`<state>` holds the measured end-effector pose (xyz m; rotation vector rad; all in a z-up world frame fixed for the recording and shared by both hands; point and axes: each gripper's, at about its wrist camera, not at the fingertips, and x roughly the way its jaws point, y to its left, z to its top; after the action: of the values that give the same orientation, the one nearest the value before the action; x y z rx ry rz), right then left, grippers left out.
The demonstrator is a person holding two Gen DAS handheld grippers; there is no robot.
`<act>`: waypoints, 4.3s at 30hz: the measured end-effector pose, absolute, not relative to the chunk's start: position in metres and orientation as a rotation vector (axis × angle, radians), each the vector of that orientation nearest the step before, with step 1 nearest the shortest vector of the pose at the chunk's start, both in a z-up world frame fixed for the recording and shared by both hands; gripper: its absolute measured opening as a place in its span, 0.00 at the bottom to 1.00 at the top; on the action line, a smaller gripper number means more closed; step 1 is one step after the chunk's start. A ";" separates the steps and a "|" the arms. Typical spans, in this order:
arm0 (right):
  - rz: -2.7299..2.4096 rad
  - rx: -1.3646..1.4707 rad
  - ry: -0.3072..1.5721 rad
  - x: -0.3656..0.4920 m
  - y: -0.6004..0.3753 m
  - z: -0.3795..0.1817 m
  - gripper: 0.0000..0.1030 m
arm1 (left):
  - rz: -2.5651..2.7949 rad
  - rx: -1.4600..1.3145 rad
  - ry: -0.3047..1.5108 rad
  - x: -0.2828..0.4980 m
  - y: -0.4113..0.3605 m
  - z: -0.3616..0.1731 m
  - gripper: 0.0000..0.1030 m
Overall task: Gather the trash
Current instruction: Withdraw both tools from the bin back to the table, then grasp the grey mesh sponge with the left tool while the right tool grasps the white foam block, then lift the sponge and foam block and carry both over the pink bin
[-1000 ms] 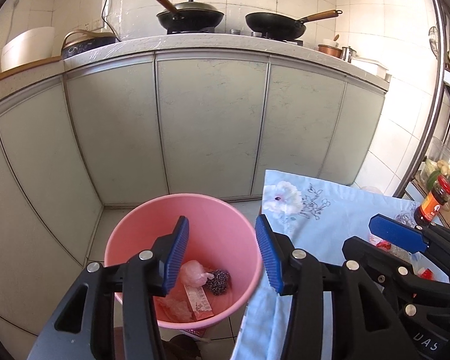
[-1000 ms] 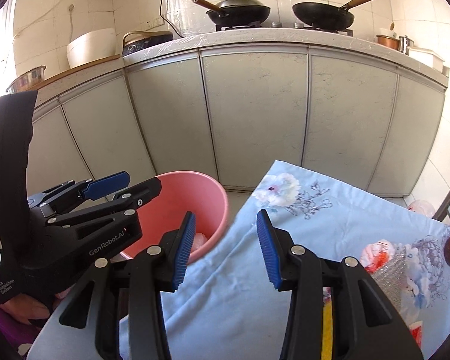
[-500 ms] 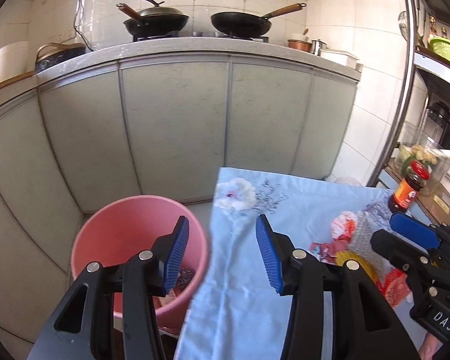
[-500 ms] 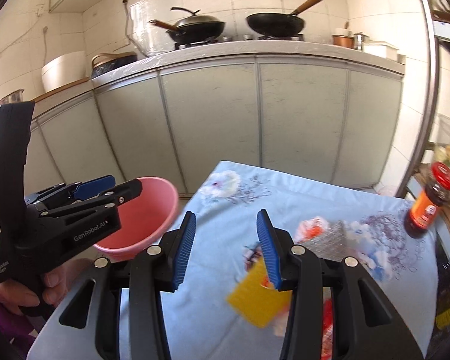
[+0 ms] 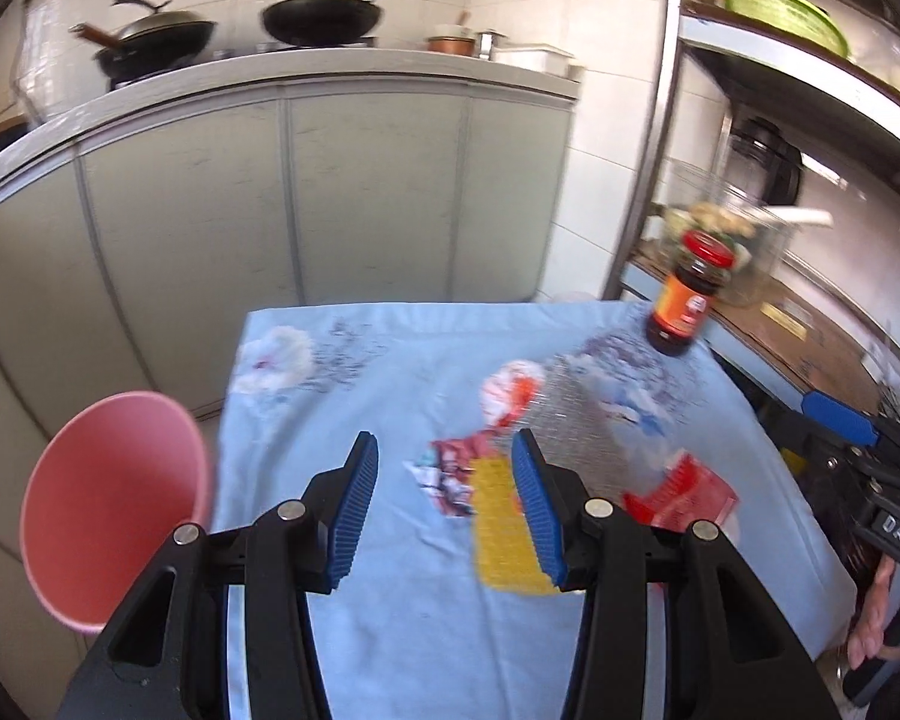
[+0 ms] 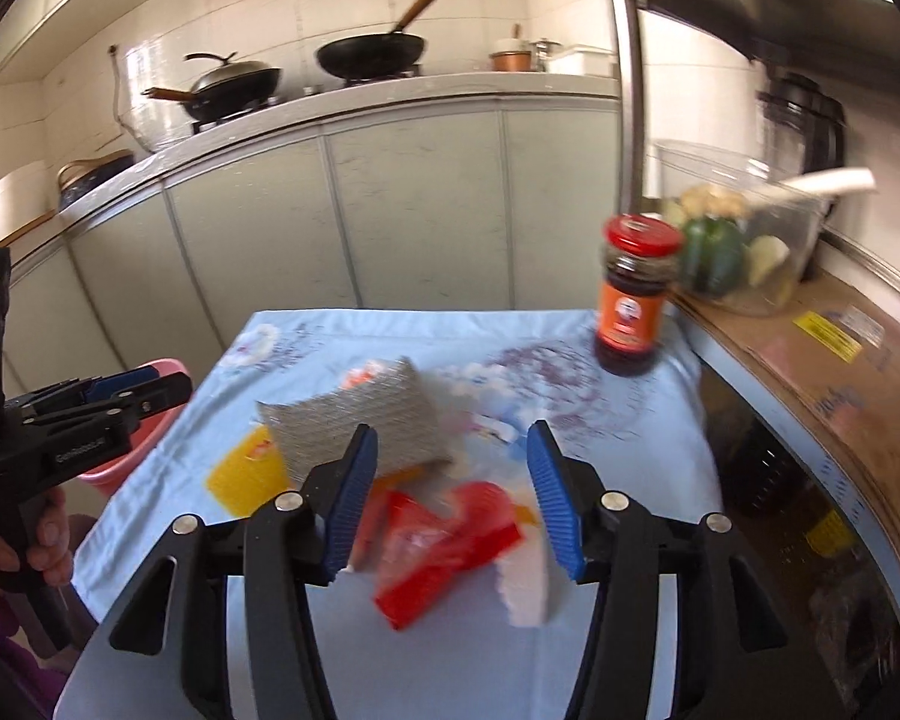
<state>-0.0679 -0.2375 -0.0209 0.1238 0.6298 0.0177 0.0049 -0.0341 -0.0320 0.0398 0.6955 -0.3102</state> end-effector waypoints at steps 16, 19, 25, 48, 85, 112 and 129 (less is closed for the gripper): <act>0.041 0.232 0.736 -0.079 -0.269 -0.064 0.51 | -0.528 0.192 0.861 0.050 -0.092 -0.048 0.44; 0.037 0.223 0.758 -0.080 -0.269 -0.070 0.51 | -0.561 0.228 0.913 0.067 -0.102 -0.054 0.44; 0.039 0.232 0.787 -0.081 -0.270 -0.080 0.51 | -0.541 0.266 1.031 0.101 -0.114 -0.077 0.44; 0.035 0.186 0.886 -0.048 -0.260 -0.113 0.49 | -0.620 0.159 0.859 0.047 -0.107 -0.024 0.10; 0.268 0.071 0.631 -0.009 -0.158 0.013 0.24 | -0.193 0.006 0.555 0.002 -0.012 0.021 0.10; 0.493 -0.088 0.710 0.051 0.018 0.008 0.24 | 0.103 -0.171 0.574 0.012 0.136 -0.010 0.10; 0.593 -0.128 0.913 0.098 0.116 -0.061 0.24 | 0.276 -0.220 0.733 0.029 0.225 -0.091 0.10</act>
<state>0.0982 0.1159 -0.0605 -0.1284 0.9135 0.5927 0.0293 0.2245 -0.0912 -0.2197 0.7328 0.2761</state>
